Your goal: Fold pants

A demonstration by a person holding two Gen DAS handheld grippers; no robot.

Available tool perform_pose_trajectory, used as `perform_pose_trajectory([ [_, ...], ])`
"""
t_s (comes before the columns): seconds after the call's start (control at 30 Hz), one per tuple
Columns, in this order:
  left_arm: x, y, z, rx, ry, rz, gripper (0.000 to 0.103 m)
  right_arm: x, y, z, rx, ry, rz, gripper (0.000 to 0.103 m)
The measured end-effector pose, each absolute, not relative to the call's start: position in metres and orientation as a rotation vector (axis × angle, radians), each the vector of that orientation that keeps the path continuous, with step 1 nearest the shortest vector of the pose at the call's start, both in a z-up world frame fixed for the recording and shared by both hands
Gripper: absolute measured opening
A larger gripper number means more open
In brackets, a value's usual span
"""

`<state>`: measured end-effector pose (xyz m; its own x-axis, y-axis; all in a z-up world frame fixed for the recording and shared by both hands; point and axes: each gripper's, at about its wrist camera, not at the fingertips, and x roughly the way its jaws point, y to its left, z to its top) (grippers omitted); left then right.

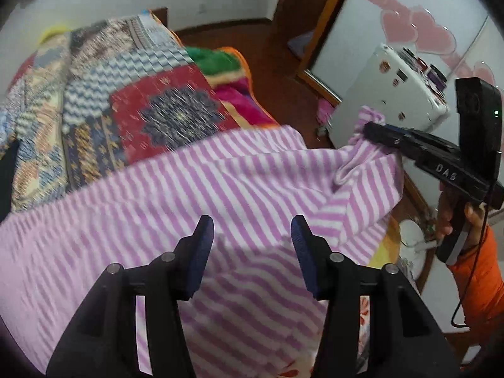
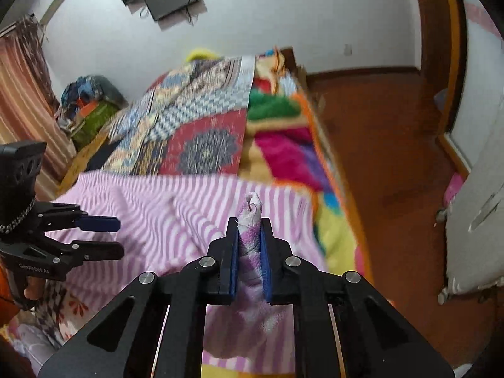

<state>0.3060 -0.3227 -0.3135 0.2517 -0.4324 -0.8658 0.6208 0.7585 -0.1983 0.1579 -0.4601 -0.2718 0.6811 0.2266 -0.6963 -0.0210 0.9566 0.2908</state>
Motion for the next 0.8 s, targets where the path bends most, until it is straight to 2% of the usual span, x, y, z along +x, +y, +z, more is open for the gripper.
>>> perform_pose_trajectory([
  [0.17, 0.321, -0.308, -0.314, 0.154, 1.101, -0.676, 0.051, 0.178, -0.467, -0.258, 0.24, 0.741, 0.098, 0.011],
  [0.37, 0.326, -0.298, -0.326, 0.145, 1.13, -0.651, 0.051, 0.2, -0.482, -0.269, 0.276, 0.71, 0.051, 0.011],
  [0.57, 0.322, -0.302, -0.339, 0.165, 1.161, -0.654, 0.051, 0.213, -0.484, -0.307, 0.277, 0.871, 0.021, 0.014],
  [0.67, 0.318, -0.305, -0.341, 0.175, 1.169, -0.663, 0.051, 0.203, -0.489, -0.314, 0.294, 0.915, 0.014, 0.026],
  [0.73, 0.312, -0.309, -0.342, 0.188, 1.175, -0.678, 0.051, 0.191, -0.493, -0.311, 0.311, 0.908, 0.004, 0.041],
  [0.8, 0.306, -0.314, -0.344, 0.201, 1.179, -0.692, 0.051, 0.18, -0.495, -0.306, 0.324, 0.895, 0.009, 0.049],
])
